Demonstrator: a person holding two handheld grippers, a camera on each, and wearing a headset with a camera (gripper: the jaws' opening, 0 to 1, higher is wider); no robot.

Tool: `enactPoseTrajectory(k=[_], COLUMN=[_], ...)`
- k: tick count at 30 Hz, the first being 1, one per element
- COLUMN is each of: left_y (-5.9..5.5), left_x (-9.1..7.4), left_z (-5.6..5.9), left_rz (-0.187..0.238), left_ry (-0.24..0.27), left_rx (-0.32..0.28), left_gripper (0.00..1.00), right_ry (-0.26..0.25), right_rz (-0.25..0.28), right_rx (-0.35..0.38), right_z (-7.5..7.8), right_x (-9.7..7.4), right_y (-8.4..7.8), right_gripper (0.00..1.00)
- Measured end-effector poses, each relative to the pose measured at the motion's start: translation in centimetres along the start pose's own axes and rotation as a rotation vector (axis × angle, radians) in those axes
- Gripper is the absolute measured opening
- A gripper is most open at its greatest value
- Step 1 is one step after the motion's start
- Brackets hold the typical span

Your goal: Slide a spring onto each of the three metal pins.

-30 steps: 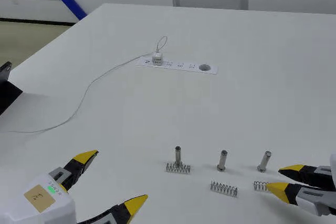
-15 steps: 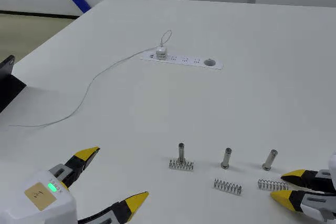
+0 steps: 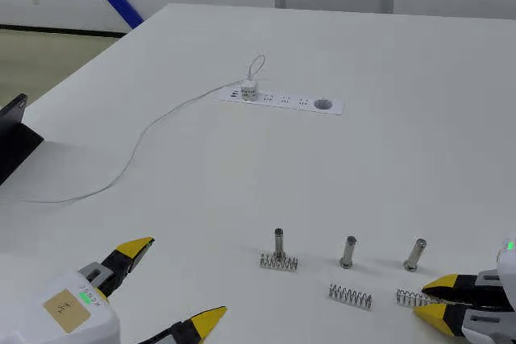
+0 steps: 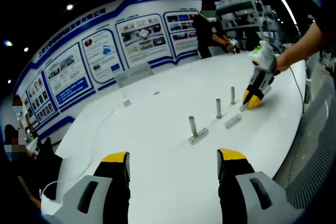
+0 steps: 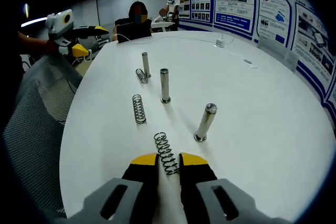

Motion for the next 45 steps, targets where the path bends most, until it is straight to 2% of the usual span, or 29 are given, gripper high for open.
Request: enactPoseTrajectory(k=[5,11,14,16,17,19,21,27,29,31,33,38,42,43,45], left_y=[0.0,-0.1,-0.2,0.0,0.2,0.5,0.4,0.8,1.3,2.2,3.0,4.7,5.6,5.8,6.0], left_x=[0.0,0.3,0.3,0.1,0.0,-0.1,0.1,0.7,1.1,1.7,2.3,3.8,4.4,4.5,4.6], left_z=[0.1,0.8,0.9,0.8,0.8,1.0,1.4,2.4,2.5,2.6,2.9,4.3,5.2,5.4,5.4], left_rz=[-0.004,-0.023,-0.026,-0.021,-0.004,0.020,0.014,0.023,0.042,0.096,0.131,0.161,0.199,0.209,0.217], left_ry=[-0.009,-0.057,-0.058,-0.060,-0.062,-0.089,-0.138,-0.231,-0.245,-0.257,-0.287,-0.340,-0.380,-0.390,-0.391], left_rx=[-0.001,0.023,0.033,0.041,0.050,0.047,0.046,0.091,0.080,0.033,0.013,0.075,0.042,0.019,0.011], left_gripper=[0.68,0.67,0.67,0.66,0.63,0.60,0.63,0.71,0.73,0.74,0.74,0.77,0.75,0.74,0.72], right_ry=[0.007,-0.023,-0.041,-0.040,-0.042,-0.048,-0.046,-0.029,-0.031,-0.024,0.000,0.036,0.045,0.050,0.056], right_rz=[-0.010,-0.032,-0.040,-0.046,-0.043,-0.020,-0.006,0.060,0.056,0.045,0.053,0.064,0.083,0.089,0.096], right_rx=[-0.004,0.009,0.016,0.015,0.013,0.018,0.013,0.025,-0.013,-0.088,-0.106,-0.183,-0.215,-0.228,-0.241], right_z=[-0.2,-0.5,-0.5,-0.6,-0.7,-0.7,-0.8,-0.9,-1.1,-1.3,-1.7,-2.5,-3.1,-3.3,-3.5], right_x=[0.2,0.0,-0.2,-0.5,-0.7,-1.4,-2.0,-3.5,-4.0,-4.4,-4.8,-5.6,-6.0,-6.1,-6.3], right_y=[0.0,-0.1,-0.2,-0.1,0.0,0.5,1.0,3.1,4.0,4.7,5.4,6.9,7.9,8.3,8.7], right_gripper=[0.12,0.11,0.11,0.11,0.11,0.11,0.11,0.11,0.11,0.11,0.11,0.11,0.11,0.11,0.11])
Point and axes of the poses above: the centre of the closed fingertips' face, and the gripper's own axes: x roughly forward along the fingers, z roughly to its right, y roughly out of its top, the point moved 9 cm from there along -x, roughly backward along the fingers, and after that the axes turned 2 degrees about -y, right-handed, at the moved point
